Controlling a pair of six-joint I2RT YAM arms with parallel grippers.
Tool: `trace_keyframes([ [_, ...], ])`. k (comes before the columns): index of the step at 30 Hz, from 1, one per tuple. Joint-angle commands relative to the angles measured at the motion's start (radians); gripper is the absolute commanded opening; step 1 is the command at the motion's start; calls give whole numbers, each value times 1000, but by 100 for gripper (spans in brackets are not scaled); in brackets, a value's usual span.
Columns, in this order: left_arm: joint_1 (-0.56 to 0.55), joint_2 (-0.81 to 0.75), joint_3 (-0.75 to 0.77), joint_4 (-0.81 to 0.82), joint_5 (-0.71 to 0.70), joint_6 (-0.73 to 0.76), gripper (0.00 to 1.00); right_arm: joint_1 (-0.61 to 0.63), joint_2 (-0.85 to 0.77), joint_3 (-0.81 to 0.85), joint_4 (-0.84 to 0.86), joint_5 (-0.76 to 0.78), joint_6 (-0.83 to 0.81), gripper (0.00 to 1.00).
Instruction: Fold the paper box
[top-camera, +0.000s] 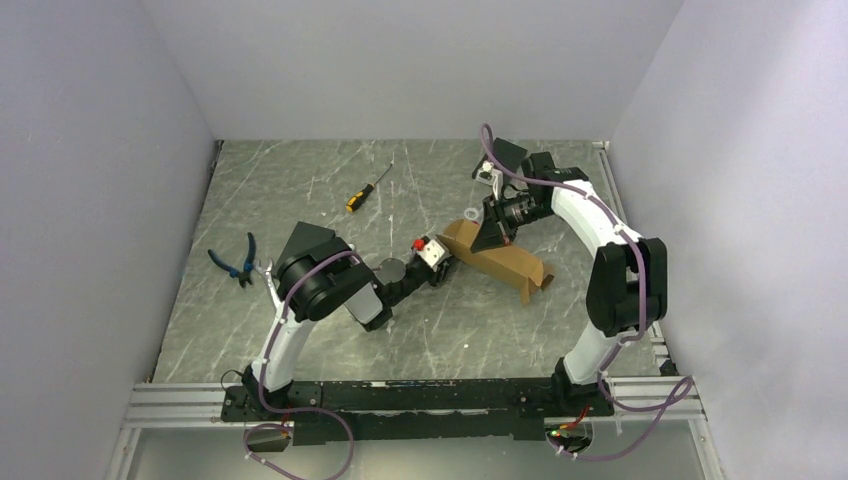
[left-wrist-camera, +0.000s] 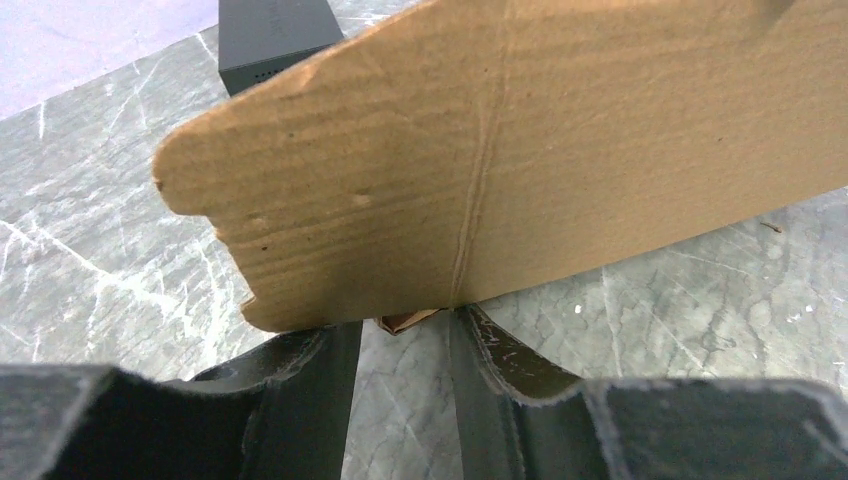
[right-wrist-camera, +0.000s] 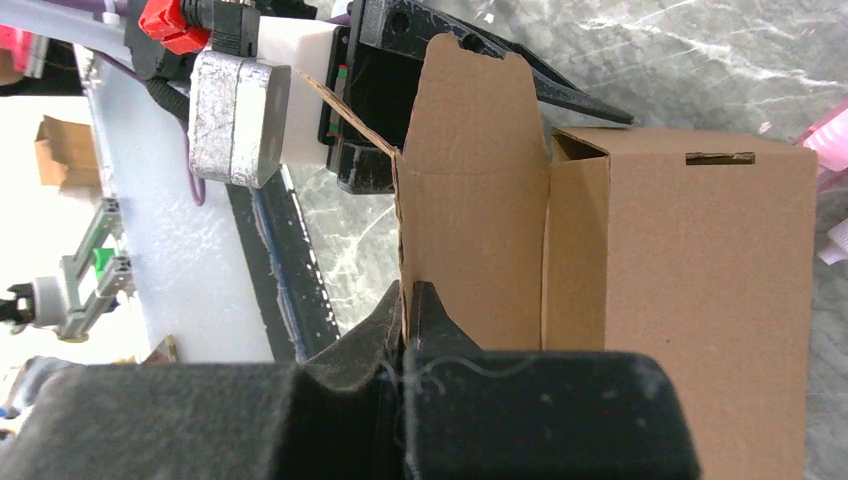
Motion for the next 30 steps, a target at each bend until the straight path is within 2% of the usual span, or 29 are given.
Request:
trace_keyframes([
  [1,10,13,41,60,53,-2,42,-20,27,50,-75,-74,-30,0],
  [30,73,36,35,60,151,-47,50,-119,180,211,-205,-125,-89,0],
])
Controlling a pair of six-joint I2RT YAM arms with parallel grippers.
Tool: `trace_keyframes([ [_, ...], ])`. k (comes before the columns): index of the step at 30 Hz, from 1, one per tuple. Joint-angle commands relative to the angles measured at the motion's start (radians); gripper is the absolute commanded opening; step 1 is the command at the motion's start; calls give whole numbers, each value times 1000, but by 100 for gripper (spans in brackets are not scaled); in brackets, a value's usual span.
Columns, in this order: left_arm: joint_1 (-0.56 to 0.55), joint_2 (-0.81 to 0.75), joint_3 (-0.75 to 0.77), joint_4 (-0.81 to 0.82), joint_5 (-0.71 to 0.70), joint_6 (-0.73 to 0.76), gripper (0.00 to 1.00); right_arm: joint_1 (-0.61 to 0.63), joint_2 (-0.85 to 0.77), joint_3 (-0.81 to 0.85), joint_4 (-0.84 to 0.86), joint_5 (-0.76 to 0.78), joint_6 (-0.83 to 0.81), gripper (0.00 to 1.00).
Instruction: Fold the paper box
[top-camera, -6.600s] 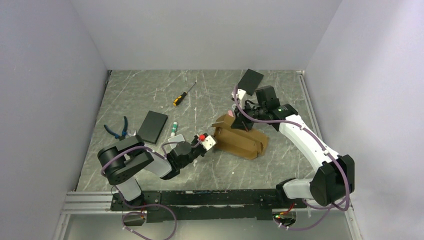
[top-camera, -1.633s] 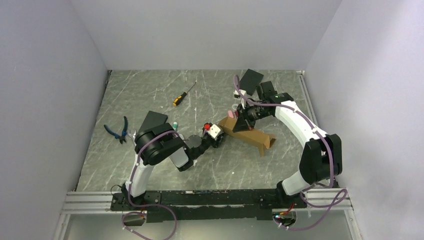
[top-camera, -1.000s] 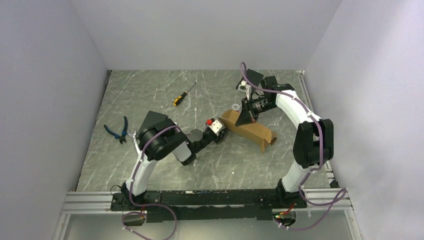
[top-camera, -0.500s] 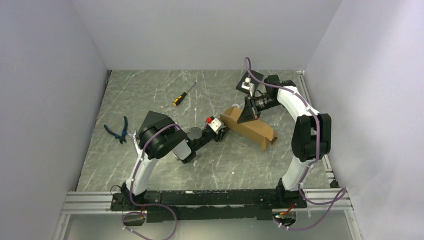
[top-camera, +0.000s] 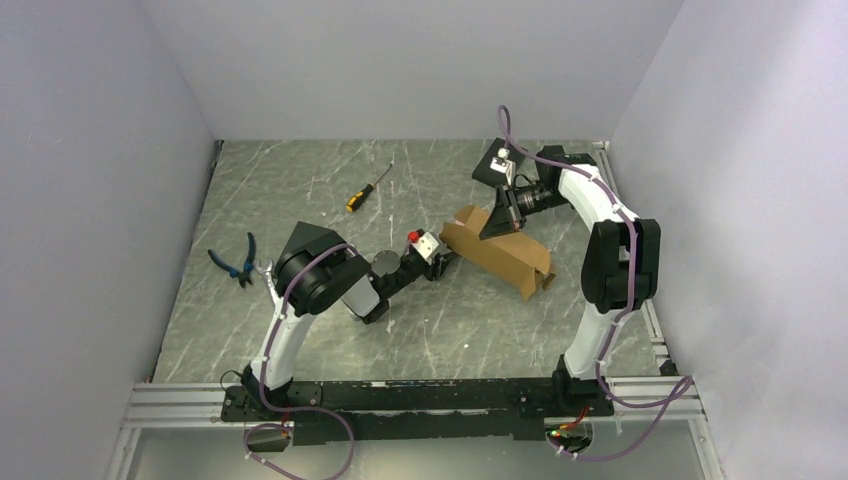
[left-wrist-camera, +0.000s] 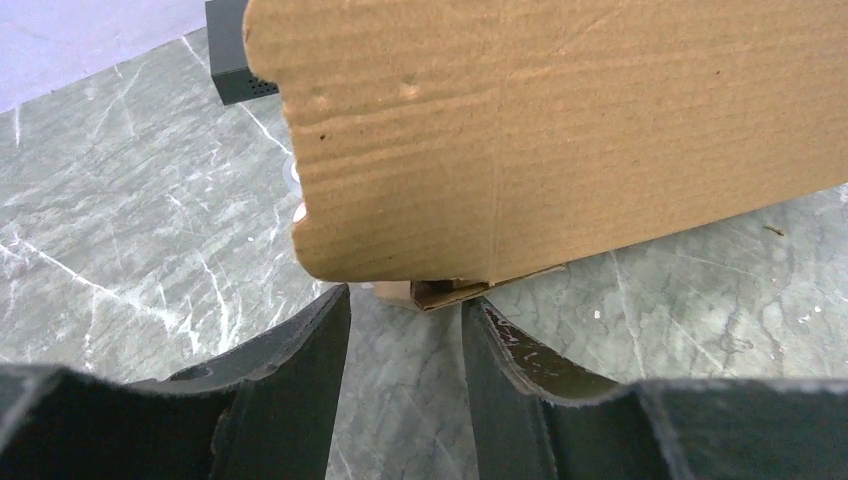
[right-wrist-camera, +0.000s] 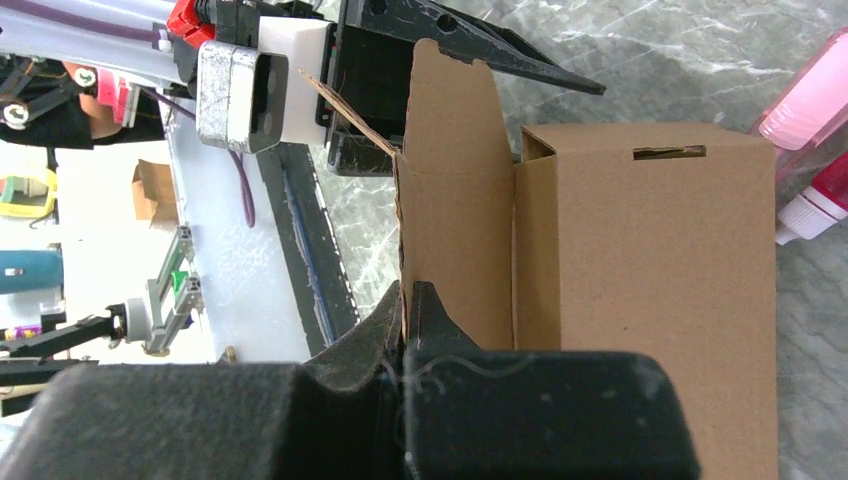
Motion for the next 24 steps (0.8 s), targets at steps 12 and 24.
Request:
trace_keyframes([
  [12,22,32,47,61,72,-16,55,-50,94,152,-132,-36,-88,0],
  [24,22,47,89,60,51,-68,59,-66,156,231,-211,-50,-135,0],
])
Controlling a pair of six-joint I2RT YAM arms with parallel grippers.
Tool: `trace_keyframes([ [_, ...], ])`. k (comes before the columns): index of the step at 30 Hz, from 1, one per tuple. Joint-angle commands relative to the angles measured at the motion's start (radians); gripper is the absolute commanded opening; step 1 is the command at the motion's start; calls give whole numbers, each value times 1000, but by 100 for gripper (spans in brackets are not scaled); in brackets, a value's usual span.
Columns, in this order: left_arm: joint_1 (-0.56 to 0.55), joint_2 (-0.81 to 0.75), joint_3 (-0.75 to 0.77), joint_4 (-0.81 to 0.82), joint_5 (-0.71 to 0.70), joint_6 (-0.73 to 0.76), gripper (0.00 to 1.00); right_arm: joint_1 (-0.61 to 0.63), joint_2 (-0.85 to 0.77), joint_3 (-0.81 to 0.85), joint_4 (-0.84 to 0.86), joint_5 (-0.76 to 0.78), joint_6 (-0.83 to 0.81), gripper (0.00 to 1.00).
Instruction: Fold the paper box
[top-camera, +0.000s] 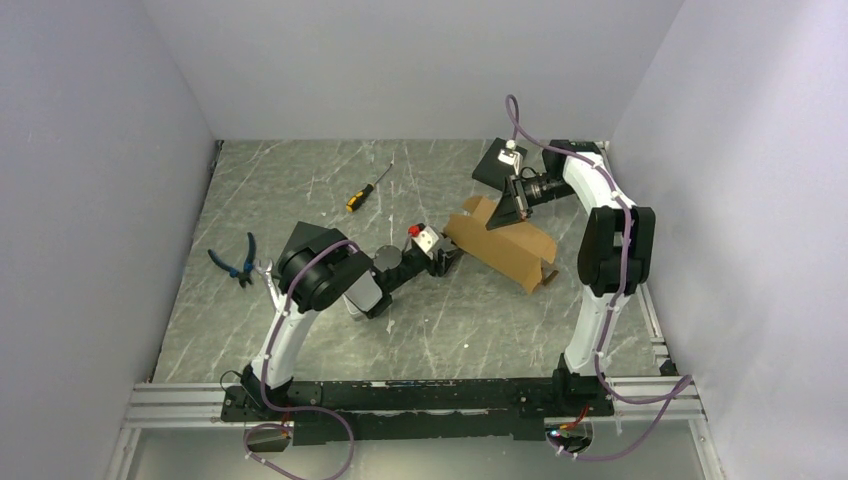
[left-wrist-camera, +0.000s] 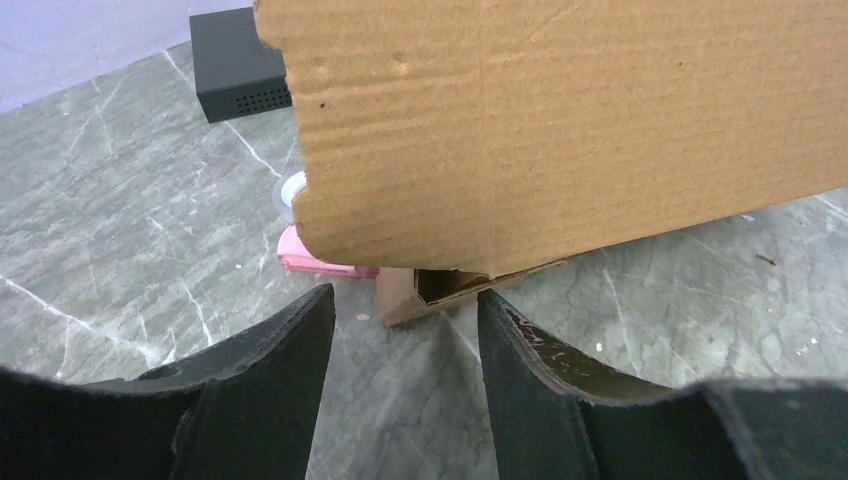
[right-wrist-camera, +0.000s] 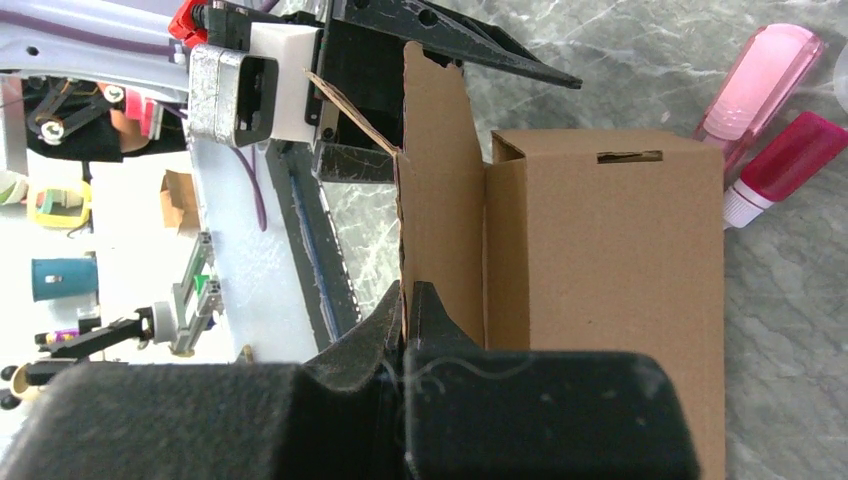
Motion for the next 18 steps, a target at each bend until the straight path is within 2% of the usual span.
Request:
trace_keyframes([
  [1,2,14,40,55,-8,-28,59,-8,23,64,-62,-35,-56,0],
  [9,-2,51,101,51,-20,-60,53,-8,49,83,-89,-44,-71,0],
  [18,-32,89,167,55,-51,-70,41,-8,63,88,-98,-53,-74,0],
])
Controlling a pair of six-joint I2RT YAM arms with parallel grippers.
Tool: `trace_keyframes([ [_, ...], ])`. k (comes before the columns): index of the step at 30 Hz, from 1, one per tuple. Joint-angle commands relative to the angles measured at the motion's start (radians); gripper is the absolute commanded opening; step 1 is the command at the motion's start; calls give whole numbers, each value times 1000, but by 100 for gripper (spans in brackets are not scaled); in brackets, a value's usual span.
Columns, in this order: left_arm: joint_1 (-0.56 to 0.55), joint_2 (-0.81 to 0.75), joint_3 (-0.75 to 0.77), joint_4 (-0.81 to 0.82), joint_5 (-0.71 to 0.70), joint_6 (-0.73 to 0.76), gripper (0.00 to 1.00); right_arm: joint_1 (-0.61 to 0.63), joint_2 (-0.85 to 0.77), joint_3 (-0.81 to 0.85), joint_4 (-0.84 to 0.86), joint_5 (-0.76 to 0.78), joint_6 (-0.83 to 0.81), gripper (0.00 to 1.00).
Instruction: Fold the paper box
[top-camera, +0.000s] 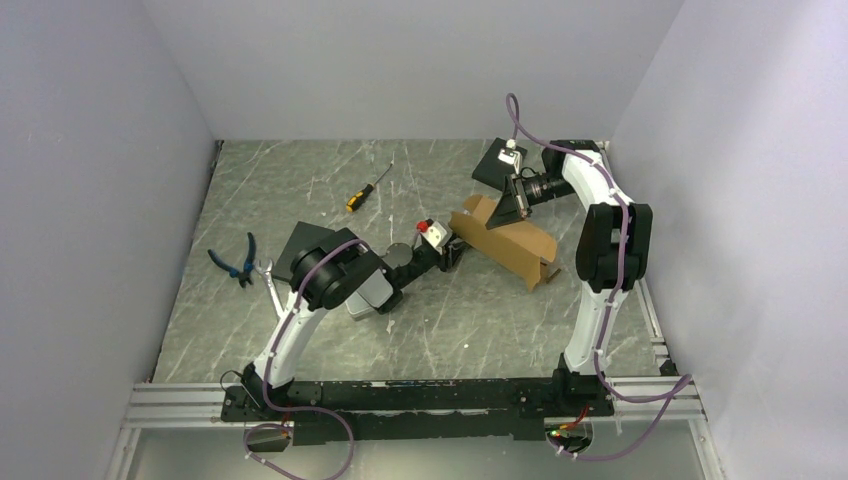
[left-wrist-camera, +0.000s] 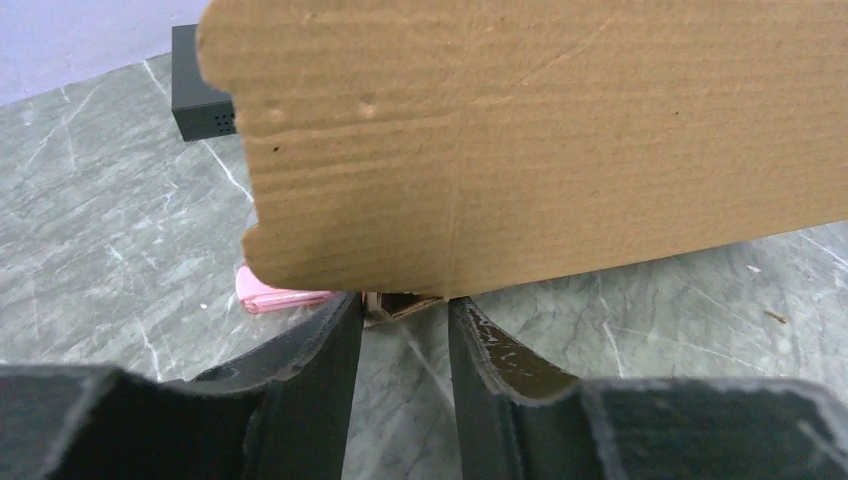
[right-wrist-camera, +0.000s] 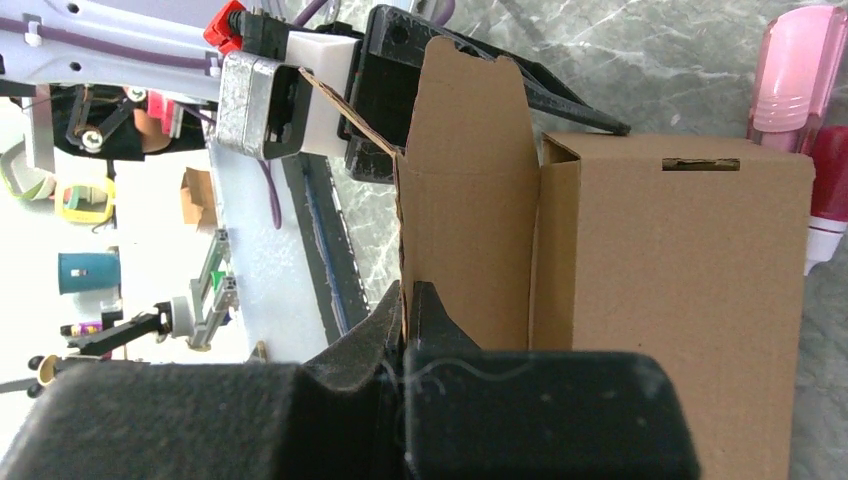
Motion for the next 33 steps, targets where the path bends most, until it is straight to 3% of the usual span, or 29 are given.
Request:
trace_keyframes([
  [1,-14,18,50,61,-23,-19,39,-4,16,40,-30,-27,-34,0],
  [9,-14,15,46,61,-2,-15,11,-4,15,49,-41,-28,-39,0],
  [15,-14,-2,30,62,8,-7,0,-4,10,47,-48,-33,-42,0],
  [23,-24,-96,-36,57,28,-28,0,-4,-29,47,-38,-39,-9,0],
  [27,-38,-195,-88,-30,36,-40,0,0,-48,60,-58,-42,-10,0],
  [33,-44,-405,-148,-322,56,-96,0,11,-96,76,-64,-47,-6,40],
])
